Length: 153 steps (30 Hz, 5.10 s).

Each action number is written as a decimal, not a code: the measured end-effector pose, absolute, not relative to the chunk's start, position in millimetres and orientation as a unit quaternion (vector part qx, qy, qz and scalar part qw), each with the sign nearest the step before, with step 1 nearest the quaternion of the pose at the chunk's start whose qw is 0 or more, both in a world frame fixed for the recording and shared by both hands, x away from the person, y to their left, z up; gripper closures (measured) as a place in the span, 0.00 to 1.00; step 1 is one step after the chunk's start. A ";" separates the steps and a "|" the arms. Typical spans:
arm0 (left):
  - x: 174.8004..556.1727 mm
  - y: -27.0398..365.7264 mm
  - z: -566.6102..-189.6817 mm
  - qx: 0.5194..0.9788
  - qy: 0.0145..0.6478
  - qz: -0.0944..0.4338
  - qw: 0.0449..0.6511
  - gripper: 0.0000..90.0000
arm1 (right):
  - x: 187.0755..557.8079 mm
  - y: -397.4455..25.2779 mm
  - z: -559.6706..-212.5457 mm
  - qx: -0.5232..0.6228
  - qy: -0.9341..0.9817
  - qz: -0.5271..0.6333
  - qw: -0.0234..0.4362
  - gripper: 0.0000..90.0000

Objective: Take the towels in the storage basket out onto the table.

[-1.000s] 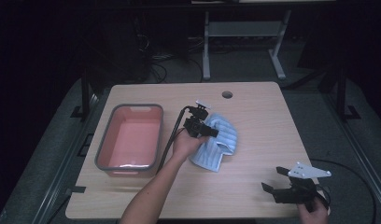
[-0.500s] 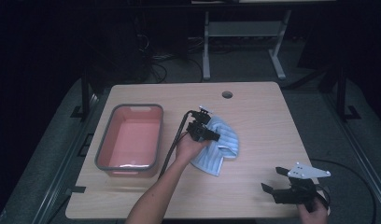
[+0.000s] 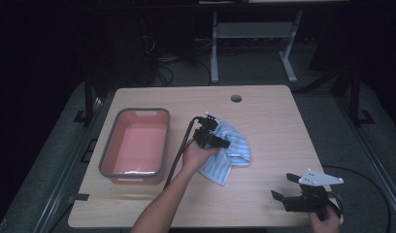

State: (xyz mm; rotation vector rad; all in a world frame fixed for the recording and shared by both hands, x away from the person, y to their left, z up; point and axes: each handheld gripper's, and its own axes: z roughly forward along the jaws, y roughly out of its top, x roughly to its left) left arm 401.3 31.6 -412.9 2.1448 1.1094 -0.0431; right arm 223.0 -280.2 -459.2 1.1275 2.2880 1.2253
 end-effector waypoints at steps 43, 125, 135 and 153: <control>365.7 70.4 -403.9 0.823 0.401 -0.014 0.402 0.42 | 228.0 -282.8 -461.3 0.402 0.801 0.414 0.160 0.15; 280.2 122.7 -441.1 0.825 0.378 -0.027 0.419 0.31 | 228.6 -283.3 -465.5 0.408 0.804 0.398 0.168 0.15; 265.8 130.1 -443.7 0.830 0.374 -0.020 0.414 0.31 | 228.2 -282.5 -465.7 0.410 0.805 0.395 0.169 0.15; 241.6 138.7 -446.2 0.830 0.369 0.009 0.418 0.31 | 223.2 -280.6 -463.4 0.402 0.806 0.401 0.166 0.15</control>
